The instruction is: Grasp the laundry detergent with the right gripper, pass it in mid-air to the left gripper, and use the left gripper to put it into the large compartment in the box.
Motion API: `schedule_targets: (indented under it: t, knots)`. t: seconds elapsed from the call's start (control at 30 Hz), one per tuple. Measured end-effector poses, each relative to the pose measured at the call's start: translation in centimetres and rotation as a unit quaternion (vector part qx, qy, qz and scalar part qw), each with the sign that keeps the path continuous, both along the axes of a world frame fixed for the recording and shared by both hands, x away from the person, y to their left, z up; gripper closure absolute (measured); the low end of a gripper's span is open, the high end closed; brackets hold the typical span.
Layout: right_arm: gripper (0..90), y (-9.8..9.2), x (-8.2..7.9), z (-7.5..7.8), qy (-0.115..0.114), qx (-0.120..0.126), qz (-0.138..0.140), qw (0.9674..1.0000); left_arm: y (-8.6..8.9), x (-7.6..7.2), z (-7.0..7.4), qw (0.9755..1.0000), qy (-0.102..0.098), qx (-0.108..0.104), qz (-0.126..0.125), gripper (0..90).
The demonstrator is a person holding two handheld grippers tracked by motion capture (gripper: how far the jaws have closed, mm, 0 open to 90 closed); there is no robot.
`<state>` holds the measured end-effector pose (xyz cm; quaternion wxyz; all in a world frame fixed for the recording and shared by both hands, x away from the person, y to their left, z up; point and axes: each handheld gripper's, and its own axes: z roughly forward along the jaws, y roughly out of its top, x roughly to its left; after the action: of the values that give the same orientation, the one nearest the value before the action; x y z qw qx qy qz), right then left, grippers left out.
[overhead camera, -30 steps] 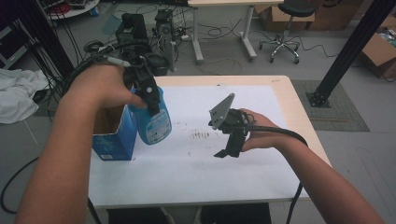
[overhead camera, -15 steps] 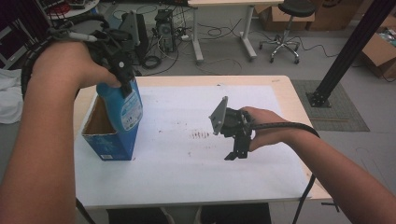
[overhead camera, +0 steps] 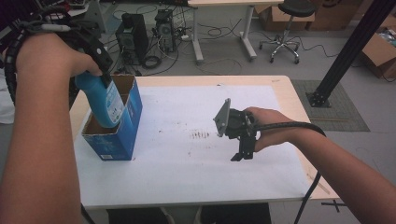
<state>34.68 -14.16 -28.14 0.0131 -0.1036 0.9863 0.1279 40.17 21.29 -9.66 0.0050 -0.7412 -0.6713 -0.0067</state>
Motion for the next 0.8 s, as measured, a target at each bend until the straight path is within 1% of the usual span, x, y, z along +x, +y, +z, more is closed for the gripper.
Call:
schedule_targets:
  t: [0.03, 0.13, 0.17, 0.2, 0.3, 0.37, 0.53, 0.7, 0.8]
  knots:
    - [0.0, -0.1, 0.0, 0.0, -0.002, 0.001, 0.001, 1.0000, 0.2, 0.1, 0.0, 1.0000, 0.001, 0.002, 0.009, 38.2]
    - [0.0, -0.2, 0.1, 0.1, -0.001, 0.000, -0.001, 1.0000, 0.9, 0.4, 0.0, 0.9995, -0.007, -0.001, 0.032, 38.2]
    - [0.0, -0.3, 0.1, 0.1, 0.001, -0.001, -0.001, 1.0000, 1.3, 0.5, 0.0, 0.9989, -0.007, -0.002, 0.046, 38.2]
    - [0.0, -0.3, 0.1, 0.1, 0.001, -0.001, -0.001, 1.0000, 1.3, 0.5, 0.0, 0.9989, -0.007, -0.002, 0.046, 38.2]
    - [0.0, -0.4, 0.1, 0.0, 0.000, -0.002, -0.002, 1.0000, 1.8, 0.8, -0.1, 0.9981, -0.008, 0.001, 0.061, 38.2]
    - [0.0, -0.4, 0.2, 0.1, -0.001, 0.000, -0.003, 1.0000, 2.1, 1.0, -0.2, 0.9978, -0.008, 0.006, 0.066, 38.2]
    - [0.0, -0.5, 0.3, 0.0, 0.001, -0.002, -0.005, 1.0000, 2.5, 1.2, -0.6, 0.9976, -0.010, 0.008, 0.068, 38.2]
    - [0.0, -0.5, 0.3, 0.0, 0.002, -0.002, -0.007, 1.0000, 3.1, 1.4, -1.6, 0.9976, -0.010, 0.012, 0.067, 38.2]
    - [0.0, -0.5, 0.3, 0.0, 0.000, -0.006, -0.005, 1.0000, 3.2, 1.6, -2.1, 0.9975, -0.010, 0.017, 0.067, 38.2]
